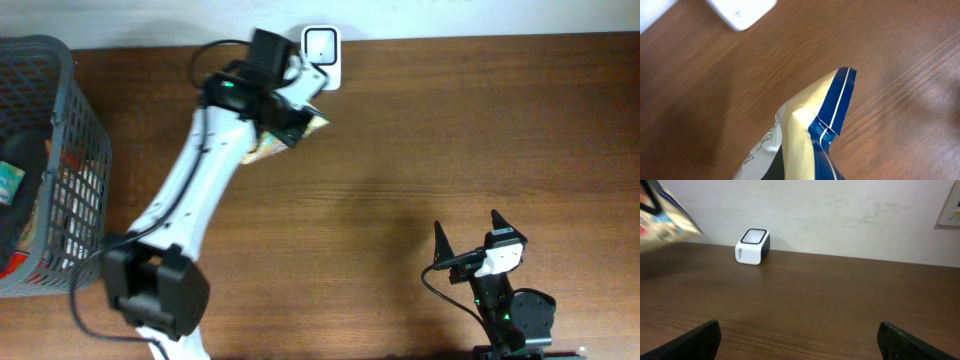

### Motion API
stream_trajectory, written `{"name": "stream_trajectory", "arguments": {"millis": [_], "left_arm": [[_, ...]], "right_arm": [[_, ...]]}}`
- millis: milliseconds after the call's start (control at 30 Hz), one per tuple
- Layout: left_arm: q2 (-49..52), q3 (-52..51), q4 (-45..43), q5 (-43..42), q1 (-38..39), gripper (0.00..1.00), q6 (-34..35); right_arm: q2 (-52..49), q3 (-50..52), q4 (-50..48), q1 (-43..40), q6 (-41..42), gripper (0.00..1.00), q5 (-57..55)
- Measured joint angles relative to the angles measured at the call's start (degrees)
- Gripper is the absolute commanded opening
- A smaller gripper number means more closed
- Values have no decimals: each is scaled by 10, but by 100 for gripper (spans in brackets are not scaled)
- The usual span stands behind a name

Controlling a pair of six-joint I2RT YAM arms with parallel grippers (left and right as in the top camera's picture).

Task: Scan the item barcode
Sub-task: 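Carry the bag with the left gripper and drop it mid-table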

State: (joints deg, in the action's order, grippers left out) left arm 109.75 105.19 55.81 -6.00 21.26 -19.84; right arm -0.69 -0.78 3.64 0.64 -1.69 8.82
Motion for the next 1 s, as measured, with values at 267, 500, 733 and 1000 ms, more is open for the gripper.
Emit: {"name": "stream_trajectory", "arguments": {"millis": [267, 500, 733, 1000], "left_arm": [[138, -1, -19, 0, 90, 23, 17], [131, 5, 3, 0, 89, 79, 52], [-8, 88, 5, 0, 47, 86, 58], [-128, 95, 31, 31, -133, 90, 92]], "right_arm": [[0, 0, 0, 0, 0, 99, 0], [0, 0, 0, 0, 0, 99, 0], [0, 0, 0, 0, 0, 99, 0], [0, 0, 0, 0, 0, 99, 0]]}}
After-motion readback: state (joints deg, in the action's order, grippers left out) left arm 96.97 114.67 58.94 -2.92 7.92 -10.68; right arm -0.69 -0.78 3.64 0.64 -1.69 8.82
